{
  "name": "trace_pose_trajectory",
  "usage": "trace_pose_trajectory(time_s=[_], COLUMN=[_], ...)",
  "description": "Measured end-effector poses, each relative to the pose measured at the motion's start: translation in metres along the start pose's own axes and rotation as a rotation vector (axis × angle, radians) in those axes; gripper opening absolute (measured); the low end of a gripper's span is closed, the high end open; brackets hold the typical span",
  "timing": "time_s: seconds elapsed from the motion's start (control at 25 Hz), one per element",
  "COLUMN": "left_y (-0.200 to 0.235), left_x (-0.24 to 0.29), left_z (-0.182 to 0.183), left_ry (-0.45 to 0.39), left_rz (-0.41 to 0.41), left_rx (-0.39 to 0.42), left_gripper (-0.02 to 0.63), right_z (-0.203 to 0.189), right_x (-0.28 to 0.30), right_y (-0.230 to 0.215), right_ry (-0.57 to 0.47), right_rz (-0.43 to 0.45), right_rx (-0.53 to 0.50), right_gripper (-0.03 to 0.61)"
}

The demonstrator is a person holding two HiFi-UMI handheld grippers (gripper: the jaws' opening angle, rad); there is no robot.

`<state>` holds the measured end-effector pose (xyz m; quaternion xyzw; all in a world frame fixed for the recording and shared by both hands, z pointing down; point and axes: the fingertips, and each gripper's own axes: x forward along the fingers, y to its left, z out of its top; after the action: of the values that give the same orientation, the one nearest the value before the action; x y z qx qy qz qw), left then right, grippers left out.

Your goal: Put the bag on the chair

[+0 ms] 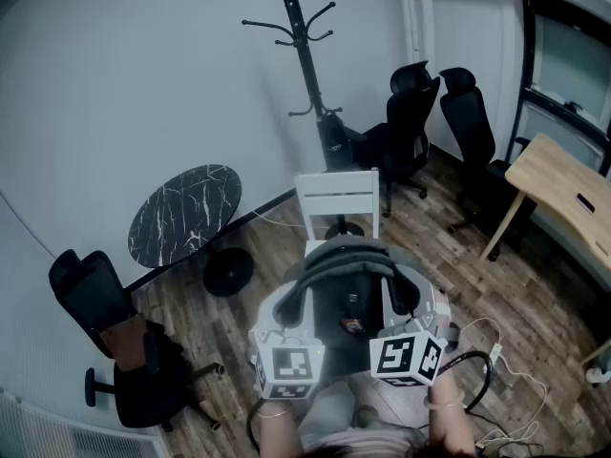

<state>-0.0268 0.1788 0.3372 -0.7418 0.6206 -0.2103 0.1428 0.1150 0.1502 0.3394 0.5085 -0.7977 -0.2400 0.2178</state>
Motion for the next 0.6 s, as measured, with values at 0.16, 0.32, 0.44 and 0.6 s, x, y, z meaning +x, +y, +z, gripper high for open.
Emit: trace_pose_trajectory(time_s=[0.16, 0.32, 0.44, 0.6], left_y=[-0.008, -0.004, 0.001, 0.014], left_x=[-0.001, 0.0, 0.005, 0.02], left_z=[-0.005, -0.004, -0.001, -0.005], left_ry=[0.024, 0.012, -0.009, -0.024], left_rz=[-0.011, -0.012, -0.004, 0.003], left_rx=[-0.003, -0.002, -0.003, -0.003], left_gripper=[0.049, 0.049, 0.049, 0.048], right_z=[-0.005, -0.004, -0.002, 0.0], right_x=[-0.007, -0.007, 0.0, 0.019], right_y=[-0.002, 0.0, 0.0, 0.002], right_ry=[0.008, 0.0, -0.012, -0.015], right_rz=[0.003, 0.006, 0.003, -0.022], right_rx=[0.012, 0.018, 0.026, 0.025], right_gripper=[0.063, 0.061, 0.061, 0.061])
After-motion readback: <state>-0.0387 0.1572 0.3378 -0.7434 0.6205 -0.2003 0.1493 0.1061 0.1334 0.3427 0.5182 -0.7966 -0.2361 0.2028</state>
